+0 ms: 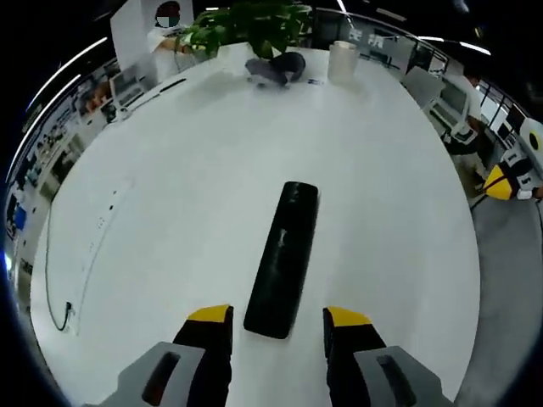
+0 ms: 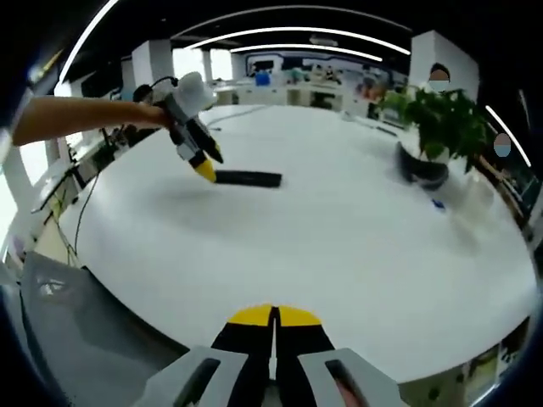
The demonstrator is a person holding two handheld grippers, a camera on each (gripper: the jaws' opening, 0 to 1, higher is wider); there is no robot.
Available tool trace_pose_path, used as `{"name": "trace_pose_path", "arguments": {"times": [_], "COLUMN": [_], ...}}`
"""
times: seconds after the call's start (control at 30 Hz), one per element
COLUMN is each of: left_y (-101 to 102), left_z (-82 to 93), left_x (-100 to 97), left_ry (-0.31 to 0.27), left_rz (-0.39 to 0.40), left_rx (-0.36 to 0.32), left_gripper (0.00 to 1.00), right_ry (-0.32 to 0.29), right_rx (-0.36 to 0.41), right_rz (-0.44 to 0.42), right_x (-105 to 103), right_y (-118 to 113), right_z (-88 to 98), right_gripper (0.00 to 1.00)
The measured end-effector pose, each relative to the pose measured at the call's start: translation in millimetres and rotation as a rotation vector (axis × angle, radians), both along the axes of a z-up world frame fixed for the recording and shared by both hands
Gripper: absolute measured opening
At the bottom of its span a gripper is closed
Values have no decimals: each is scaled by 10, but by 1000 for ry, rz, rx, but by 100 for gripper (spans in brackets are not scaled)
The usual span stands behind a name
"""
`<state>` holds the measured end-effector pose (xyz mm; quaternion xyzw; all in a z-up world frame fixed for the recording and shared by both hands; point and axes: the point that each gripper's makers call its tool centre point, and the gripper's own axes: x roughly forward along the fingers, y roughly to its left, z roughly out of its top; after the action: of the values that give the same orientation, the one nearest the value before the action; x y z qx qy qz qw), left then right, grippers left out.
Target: Press the specified remote control buttons in sequence, fully releasing each button before pressing the next.
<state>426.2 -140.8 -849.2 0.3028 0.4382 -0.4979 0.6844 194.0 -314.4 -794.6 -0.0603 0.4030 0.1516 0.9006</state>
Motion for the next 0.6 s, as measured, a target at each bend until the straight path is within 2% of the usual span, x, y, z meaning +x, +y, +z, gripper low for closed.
{"name": "trace_pose_path", "arguments": {"times": [0.1,0.37,0.43,0.47,0.6], "left_y": [44,96,70,73,63], "left_z": [-56,-180,-172,-173,-177], "left_x": [33,29,28,44,37], "left_ry": [-19,11,13,15,17], "left_rz": [-32,-55,-72,-52,-68], "left_rx": [48,102,92,98,115], "left_gripper": [41,40,40,40,40], "right_ry": [1,10,15,14,20], "right_rx": [3,-16,-17,-23,-24], "right_rz": [-6,-1,0,0,-1], "right_x": [3,2,1,4,-3], "right_y": [-7,-15,-13,-19,-21], "right_z": [-4,-28,-35,-40,-48], "right_gripper": [0,0,0,0,0]}}
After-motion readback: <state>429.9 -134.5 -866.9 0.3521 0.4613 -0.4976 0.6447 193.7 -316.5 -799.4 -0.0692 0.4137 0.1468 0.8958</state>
